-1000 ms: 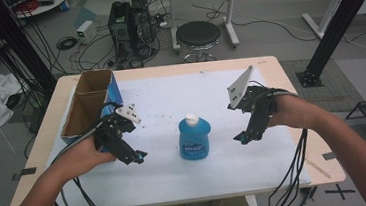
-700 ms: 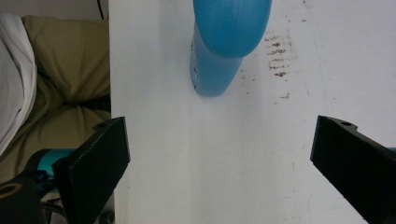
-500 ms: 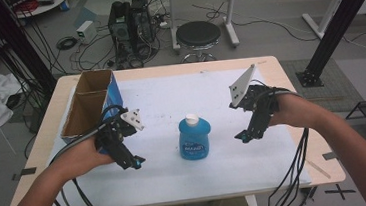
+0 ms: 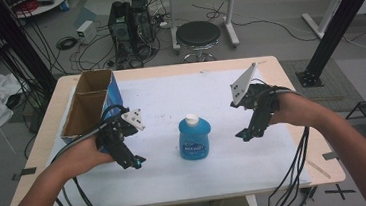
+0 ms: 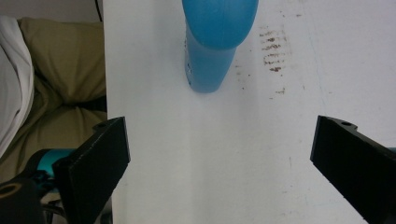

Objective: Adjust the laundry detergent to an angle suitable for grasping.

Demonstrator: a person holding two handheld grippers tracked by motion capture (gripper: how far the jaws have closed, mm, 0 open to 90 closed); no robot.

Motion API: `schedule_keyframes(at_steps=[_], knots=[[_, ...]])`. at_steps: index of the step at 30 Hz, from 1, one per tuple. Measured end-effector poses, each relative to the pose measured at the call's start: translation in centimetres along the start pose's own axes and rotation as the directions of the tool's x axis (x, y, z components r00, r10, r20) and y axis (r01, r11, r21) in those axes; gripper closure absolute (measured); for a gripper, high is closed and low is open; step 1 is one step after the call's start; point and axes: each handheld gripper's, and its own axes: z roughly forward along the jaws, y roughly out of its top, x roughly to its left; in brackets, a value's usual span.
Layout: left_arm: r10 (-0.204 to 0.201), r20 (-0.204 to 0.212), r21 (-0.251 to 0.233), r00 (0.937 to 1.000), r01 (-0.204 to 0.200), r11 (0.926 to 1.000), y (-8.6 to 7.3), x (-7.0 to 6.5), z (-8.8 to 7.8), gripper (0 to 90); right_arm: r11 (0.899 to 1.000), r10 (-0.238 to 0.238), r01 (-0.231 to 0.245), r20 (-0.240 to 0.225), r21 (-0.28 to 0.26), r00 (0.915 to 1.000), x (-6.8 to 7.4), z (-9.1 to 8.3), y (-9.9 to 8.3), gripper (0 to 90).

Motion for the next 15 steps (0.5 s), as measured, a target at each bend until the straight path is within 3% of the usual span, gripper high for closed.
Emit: schedule_keyframes(at_steps=[1,4,15], knots=[[-0.031,-0.002,-0.027,0.9995,0.031,0.9992,-0.05,-0.18,0.20,8.9,1.000,-0.001,0.001,0.000,-0.001,1.0000,-0.04,0.01,-0.01,3.6],[0.006,0.006,0.004,1.0000,-0.006,1.0000,-0.12,0.03,0.09,8.9,1.000,0.004,-0.004,0.001,0.001,1.0000,-0.07,-0.02,-0.02,3.6],[-0.009,0.008,-0.018,0.9999,0.009,0.9998,-0.17,-0.12,0.11,9.0,1.000,0.000,0.000,-0.004,-0.004,1.0000,-0.01,-0.07,0.02,3.6]])
